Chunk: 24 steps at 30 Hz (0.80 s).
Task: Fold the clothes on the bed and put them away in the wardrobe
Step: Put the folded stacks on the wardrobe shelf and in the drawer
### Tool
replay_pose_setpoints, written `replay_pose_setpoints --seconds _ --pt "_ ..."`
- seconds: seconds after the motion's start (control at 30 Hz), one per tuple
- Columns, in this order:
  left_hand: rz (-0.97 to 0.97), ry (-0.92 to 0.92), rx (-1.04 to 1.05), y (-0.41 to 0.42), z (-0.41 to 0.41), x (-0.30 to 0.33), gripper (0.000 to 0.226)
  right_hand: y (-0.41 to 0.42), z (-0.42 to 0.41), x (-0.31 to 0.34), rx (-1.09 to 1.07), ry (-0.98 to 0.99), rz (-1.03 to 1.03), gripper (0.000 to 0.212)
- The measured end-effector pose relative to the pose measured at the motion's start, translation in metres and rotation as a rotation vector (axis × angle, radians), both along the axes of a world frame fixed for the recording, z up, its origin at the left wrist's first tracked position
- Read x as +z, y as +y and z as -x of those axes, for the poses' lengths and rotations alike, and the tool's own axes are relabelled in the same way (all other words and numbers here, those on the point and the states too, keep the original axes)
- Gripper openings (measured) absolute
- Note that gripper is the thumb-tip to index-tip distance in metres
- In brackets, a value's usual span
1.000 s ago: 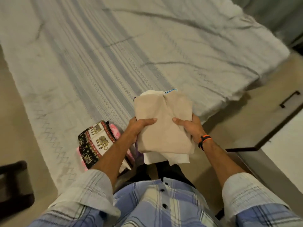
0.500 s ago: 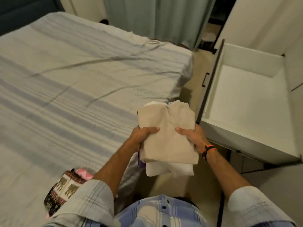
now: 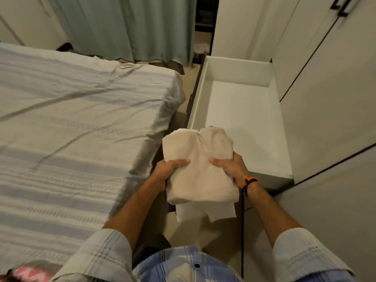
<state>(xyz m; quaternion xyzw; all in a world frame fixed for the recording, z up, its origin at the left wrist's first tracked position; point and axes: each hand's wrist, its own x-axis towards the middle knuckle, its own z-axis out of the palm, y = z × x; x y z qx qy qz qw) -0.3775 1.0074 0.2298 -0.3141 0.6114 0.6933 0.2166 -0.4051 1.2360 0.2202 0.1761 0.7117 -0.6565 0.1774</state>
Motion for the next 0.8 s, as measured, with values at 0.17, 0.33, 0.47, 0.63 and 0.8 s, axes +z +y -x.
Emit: replay_pose_setpoints --seconds 0.17,0.33,0.47,0.63,0.8 --pt "0.007 -0.021 -0.066 0.042 0.042 -0.002 0.082 0.044 0.028 -0.006 -0.061 -0.020 0.010 0.063" --pt "0.006 -0.067 -0.158 0.068 0.101 -0.015 0.091 0.071 0.067 -0.020 -0.131 -0.034 0.000 0.064" --pt "-0.005 -0.079 -0.241 0.086 0.163 -0.028 0.094 0.088 0.112 -0.030 -0.205 -0.048 -0.002 0.062" --pt "0.004 -0.082 -0.320 0.093 0.227 -0.035 0.081 0.094 0.162 -0.037 -0.277 -0.092 -0.007 0.059" --pt "0.024 -0.114 -0.318 0.096 0.277 -0.046 0.076 0.094 0.207 -0.052 -0.301 -0.136 0.001 0.062"
